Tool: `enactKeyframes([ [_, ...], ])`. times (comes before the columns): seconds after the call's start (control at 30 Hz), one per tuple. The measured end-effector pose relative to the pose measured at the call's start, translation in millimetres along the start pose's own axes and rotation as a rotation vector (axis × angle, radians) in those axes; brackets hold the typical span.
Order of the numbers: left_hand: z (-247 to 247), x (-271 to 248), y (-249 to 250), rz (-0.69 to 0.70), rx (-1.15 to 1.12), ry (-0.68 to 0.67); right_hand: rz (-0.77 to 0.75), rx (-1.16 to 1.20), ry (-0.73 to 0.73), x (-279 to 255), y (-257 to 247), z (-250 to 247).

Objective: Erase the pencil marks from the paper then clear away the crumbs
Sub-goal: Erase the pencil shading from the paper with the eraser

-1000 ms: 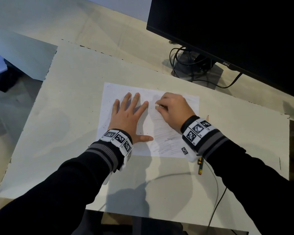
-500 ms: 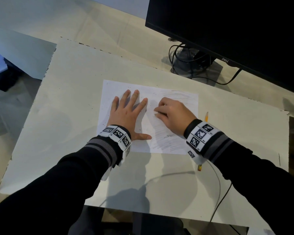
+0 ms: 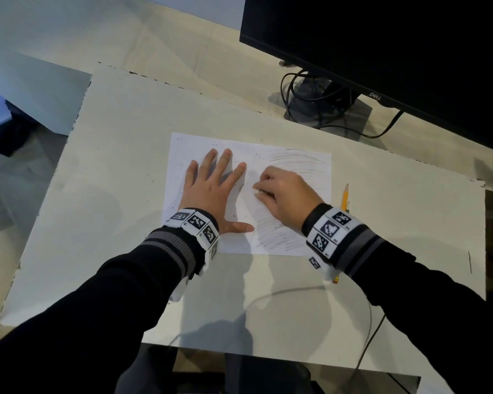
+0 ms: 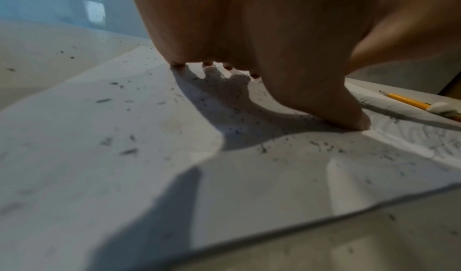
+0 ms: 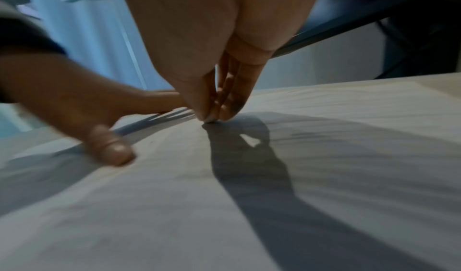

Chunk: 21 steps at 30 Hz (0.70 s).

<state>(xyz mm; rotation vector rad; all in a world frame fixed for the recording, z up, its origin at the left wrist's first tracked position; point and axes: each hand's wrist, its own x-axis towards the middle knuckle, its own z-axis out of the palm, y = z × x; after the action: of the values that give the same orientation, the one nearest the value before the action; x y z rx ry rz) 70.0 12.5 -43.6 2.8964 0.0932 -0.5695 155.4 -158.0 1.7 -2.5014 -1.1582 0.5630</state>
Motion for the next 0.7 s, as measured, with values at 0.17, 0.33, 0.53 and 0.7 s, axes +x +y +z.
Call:
enactKeyframes([
  [0.17, -0.3, -0.8, 0.1, -0.002, -0.006, 0.011, 0.082, 0.008, 0.047, 6.6, 10.2, -6.7],
  [0.33, -0.7, -0.1, 0.1, 0.002, 0.006, 0.004, -0.03, 0.028, -0.054, -10.8, -1.3, 3.1],
  [0.53, 0.4, -0.1, -0.5, 0.002, -0.005, -0.001, 0.04, -0.008, 0.049, -2.8, 5.0, -0.9],
  [0.7, 2.9, 0.8, -0.2, 0.004, 0.014, 0.015, 0.027, 0.017, -0.016, -5.7, 3.4, -1.3],
])
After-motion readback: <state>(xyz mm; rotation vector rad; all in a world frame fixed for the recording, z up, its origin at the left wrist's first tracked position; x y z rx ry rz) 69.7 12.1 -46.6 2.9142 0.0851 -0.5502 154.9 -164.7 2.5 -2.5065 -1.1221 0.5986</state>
